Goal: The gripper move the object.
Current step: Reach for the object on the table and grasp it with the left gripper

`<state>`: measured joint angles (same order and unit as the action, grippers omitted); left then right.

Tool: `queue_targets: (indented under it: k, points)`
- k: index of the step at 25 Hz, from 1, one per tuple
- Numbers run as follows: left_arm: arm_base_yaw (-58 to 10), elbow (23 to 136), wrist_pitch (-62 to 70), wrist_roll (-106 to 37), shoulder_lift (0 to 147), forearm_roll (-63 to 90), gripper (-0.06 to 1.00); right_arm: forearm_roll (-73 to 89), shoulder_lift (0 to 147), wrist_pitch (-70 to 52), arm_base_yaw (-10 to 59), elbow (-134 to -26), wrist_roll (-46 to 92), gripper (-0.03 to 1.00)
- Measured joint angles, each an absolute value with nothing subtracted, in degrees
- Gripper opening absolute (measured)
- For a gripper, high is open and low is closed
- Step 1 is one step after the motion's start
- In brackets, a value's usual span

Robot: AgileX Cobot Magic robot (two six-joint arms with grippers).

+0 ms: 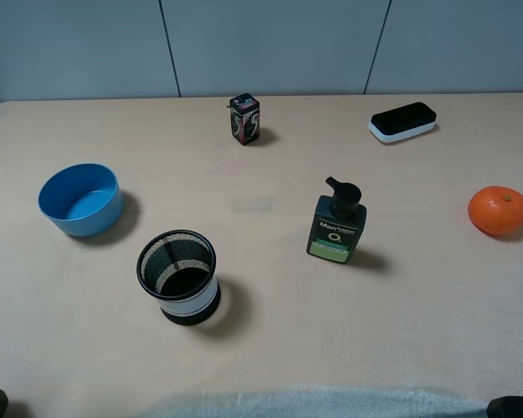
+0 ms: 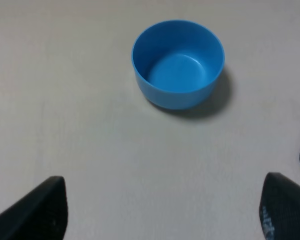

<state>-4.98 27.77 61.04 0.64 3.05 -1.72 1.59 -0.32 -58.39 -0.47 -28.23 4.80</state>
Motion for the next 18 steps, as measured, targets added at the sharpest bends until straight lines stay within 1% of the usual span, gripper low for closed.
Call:
queue_targets:
  k: [18]
  points:
    - [-5.0,27.8,61.0,0.6,3.0,-1.7,0.77,1.6,-0.3,-58.4,-0.5,-28.2,4.8,0.64]
